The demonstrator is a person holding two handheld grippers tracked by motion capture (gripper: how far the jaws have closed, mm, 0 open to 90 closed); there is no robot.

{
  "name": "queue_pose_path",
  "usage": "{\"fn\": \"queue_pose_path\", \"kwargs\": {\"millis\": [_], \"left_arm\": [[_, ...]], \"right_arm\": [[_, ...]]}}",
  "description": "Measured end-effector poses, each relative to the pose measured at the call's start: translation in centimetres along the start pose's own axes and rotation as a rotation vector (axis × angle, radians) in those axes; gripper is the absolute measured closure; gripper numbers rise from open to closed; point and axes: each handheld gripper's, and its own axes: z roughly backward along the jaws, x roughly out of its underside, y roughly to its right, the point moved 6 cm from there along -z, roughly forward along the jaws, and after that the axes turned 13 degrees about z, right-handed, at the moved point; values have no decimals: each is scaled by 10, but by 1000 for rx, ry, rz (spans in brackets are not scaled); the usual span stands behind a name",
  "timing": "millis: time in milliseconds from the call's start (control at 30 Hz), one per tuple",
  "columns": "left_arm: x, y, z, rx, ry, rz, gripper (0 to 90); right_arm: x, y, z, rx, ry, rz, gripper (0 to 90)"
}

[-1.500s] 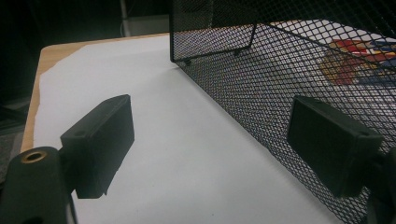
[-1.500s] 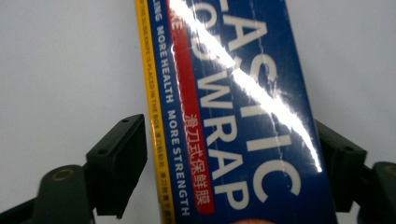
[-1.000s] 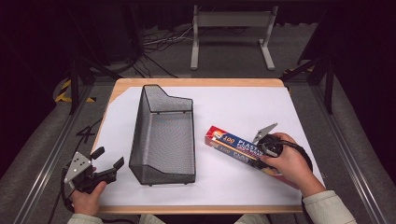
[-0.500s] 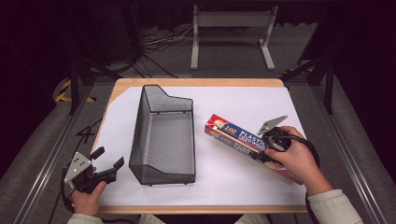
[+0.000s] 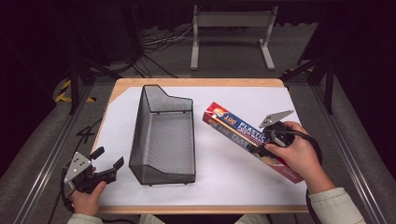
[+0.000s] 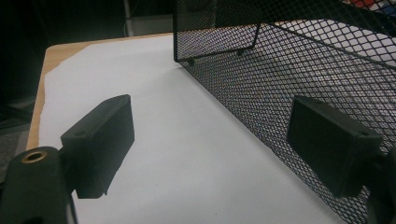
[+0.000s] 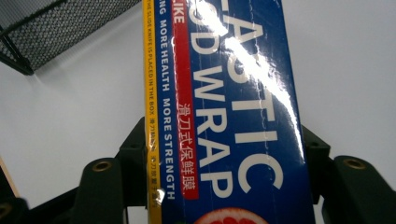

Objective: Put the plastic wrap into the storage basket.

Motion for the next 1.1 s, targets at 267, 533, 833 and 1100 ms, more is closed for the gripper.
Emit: {"fn": "queue_pose_path", "kwargs": {"millis": [267, 533, 833, 1100], "left_arm": [[0, 0, 0, -2, 0, -1, 161], [-1, -1, 0, -5, 3, -2, 161], [-2, -2, -1, -5, 5, -1, 161], [-2, -3, -3, -6, 3, -2, 163]], "right_arm": [[-16, 0, 8, 35, 32, -38, 397], [-38, -7, 8, 38, 45, -84, 397], [-66, -15, 2, 57, 41, -76, 397], [-101, -29, -7, 49, 41, -60, 397]]}}
